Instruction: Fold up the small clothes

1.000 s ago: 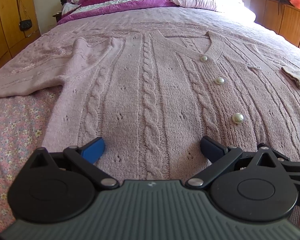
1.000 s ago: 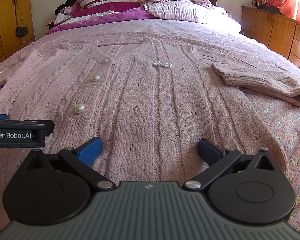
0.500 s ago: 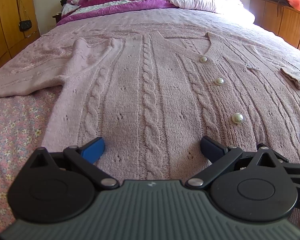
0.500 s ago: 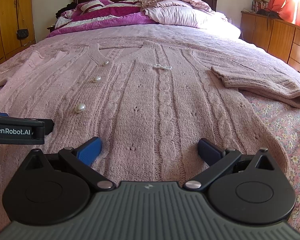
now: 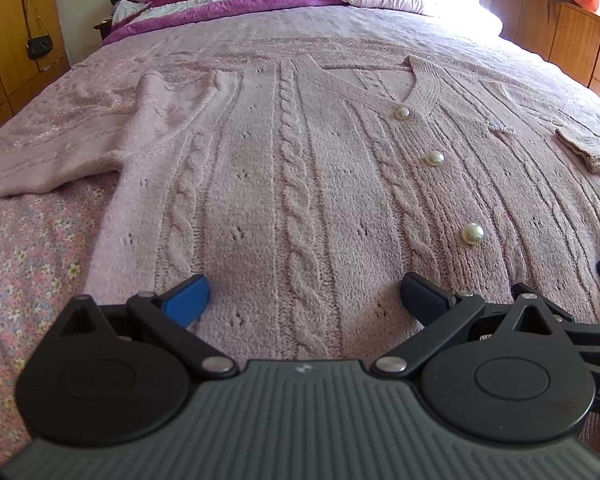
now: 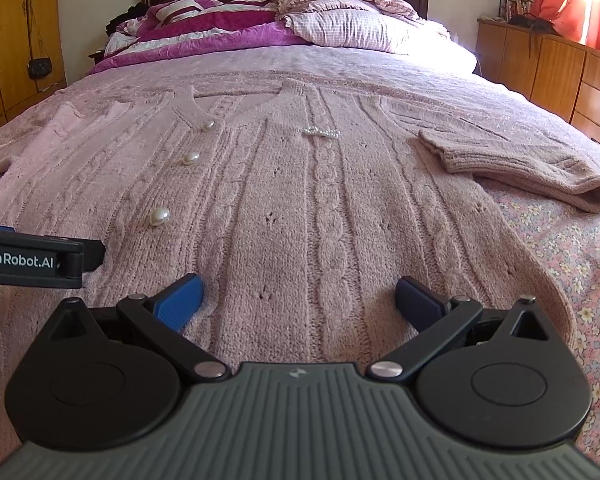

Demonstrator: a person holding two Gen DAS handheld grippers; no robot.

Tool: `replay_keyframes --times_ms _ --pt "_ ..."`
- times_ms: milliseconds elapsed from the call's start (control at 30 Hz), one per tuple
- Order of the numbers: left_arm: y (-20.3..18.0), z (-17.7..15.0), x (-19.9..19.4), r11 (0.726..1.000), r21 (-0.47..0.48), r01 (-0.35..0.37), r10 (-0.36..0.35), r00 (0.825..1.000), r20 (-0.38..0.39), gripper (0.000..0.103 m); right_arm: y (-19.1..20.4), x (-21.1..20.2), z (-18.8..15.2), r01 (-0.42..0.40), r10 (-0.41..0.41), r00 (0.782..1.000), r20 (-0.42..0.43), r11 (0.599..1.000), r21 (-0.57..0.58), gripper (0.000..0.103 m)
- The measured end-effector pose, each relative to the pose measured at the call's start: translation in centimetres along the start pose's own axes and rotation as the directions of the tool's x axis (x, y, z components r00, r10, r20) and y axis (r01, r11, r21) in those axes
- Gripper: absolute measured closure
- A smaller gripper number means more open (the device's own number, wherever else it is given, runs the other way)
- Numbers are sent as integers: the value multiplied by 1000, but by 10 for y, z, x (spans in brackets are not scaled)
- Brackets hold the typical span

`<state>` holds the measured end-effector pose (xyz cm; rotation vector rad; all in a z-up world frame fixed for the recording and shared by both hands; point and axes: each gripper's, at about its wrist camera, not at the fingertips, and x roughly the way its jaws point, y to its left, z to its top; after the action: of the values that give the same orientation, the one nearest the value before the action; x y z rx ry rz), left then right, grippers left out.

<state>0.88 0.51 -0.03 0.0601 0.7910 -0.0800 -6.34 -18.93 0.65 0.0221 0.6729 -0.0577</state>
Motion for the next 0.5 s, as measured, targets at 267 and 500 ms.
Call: replay_keyframes --times_ms 267,500 --pt "1 2 1 1000 1 4 -4 1000 -15 0 4 2 4 24 -24 999 -21 1000 5 0" --pt "0 -1 0 1000 3 1 -1 1000 7 0 4 3 4 18 -18 1000 -25 1000 4 0"
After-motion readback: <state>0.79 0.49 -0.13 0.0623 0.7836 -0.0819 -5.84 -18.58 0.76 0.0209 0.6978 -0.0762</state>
